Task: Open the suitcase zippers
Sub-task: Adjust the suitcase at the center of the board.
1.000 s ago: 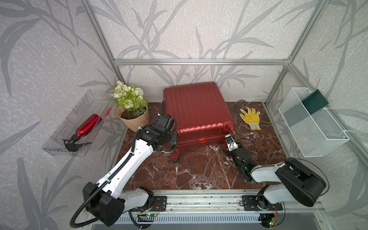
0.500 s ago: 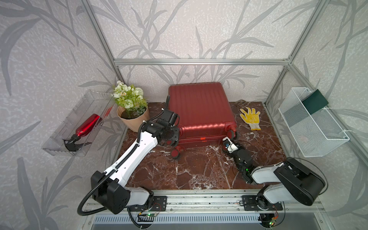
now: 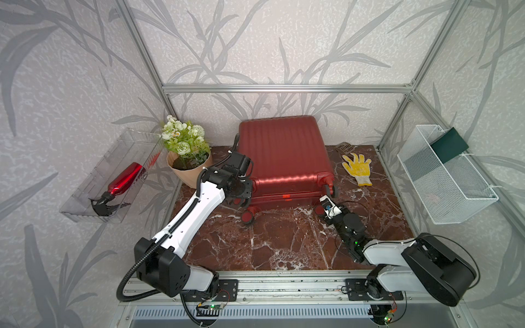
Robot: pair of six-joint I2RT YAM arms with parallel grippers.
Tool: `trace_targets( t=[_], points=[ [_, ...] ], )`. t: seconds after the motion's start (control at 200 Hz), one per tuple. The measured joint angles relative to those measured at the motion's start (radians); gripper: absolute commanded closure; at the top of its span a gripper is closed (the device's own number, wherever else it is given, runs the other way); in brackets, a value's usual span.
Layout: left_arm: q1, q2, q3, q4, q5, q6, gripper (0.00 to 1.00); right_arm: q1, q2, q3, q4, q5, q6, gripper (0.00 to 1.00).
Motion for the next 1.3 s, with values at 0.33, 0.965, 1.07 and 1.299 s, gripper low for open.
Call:
trace_targets(
  t=[0.33,0.965,1.07,1.299],
  points=[
    [0.033,0.061,0.042,0.071,-0.039,0.005,1.00,-0.121,-0.115,0.005,0.206,-0.057,0.164,1.00],
    [-0.214,-0.060,0.209,0.098,-0.305,-0.001,0.32,-0.245,-0.101,0.348,-0.272,0.079,0.356,0.94],
    [-0.274,-0.054,0.224,0.111,-0.294,-0.025,0.32,-0.261,-0.071,0.400,-0.363,-0.052,0.382,0.99],
    [-0.349,0.006,0.240,0.110,-0.226,-0.085,0.30,-0.264,-0.047,0.404,-0.487,-0.352,0.447,1.00]
  ],
)
